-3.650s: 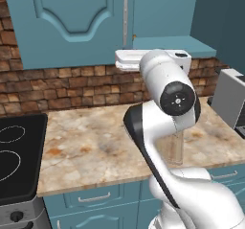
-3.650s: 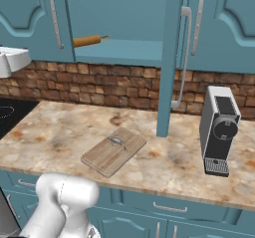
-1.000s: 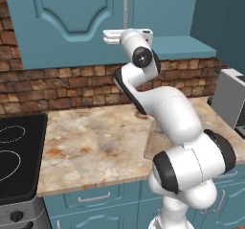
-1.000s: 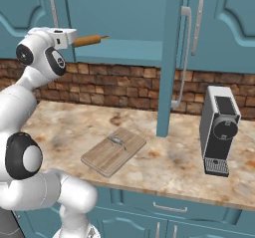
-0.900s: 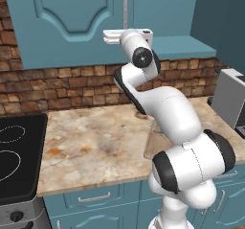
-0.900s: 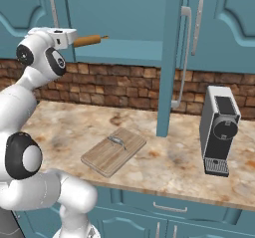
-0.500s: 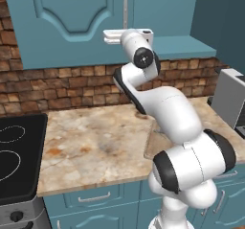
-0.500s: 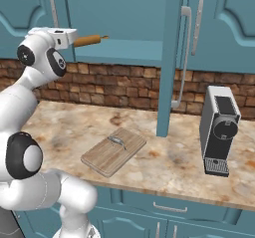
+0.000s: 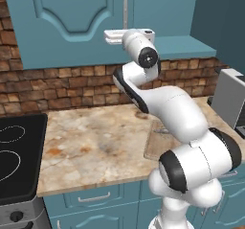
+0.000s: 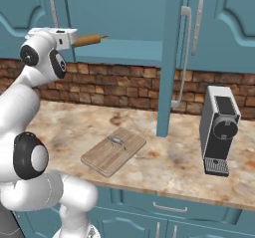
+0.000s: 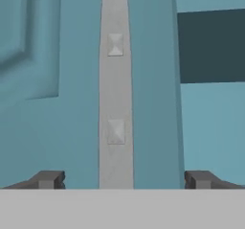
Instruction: Open the cabinet, retrieve the rolling pin, and place it next to the meat on the cutting board to prepare for tenderizing.
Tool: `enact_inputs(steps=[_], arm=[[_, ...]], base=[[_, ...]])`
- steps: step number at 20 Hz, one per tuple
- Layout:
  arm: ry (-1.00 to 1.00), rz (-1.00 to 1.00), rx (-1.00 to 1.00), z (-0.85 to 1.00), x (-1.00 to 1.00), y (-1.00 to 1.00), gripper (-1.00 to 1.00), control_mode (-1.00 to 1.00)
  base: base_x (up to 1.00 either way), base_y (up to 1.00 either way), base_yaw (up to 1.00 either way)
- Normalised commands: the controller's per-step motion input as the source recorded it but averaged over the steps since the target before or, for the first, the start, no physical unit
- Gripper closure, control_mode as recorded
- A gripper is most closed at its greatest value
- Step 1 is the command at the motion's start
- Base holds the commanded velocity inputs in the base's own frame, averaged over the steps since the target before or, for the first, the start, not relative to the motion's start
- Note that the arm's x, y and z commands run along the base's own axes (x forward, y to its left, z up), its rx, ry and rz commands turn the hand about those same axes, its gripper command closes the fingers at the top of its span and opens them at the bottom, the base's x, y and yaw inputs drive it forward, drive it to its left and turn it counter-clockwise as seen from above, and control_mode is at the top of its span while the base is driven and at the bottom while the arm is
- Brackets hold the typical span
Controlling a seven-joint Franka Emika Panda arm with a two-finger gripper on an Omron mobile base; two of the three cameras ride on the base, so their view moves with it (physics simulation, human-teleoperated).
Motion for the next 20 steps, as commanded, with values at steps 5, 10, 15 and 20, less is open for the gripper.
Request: enact_inputs(steps=[5, 10, 15, 20], arm=[[-0.01, 0.10, -0.02, -0.14, -0.15, 0.77, 1.00, -1.00], [-0.05, 0.07, -0.07, -0.18, -0.56, 0.99, 1.00, -1.00], [-0.08, 0.01, -0.13, -0.11, -0.86, 1.00, 1.00, -1.00], [-0.05, 0.00, -0.13, -0.01, -0.87, 1.00, 1.00, -1.00]], base=[[0.00, 0.00, 0.00], [0.00, 0.00, 0.00], [0.00, 0.00, 0.00], [0.00, 0.00, 0.00]])
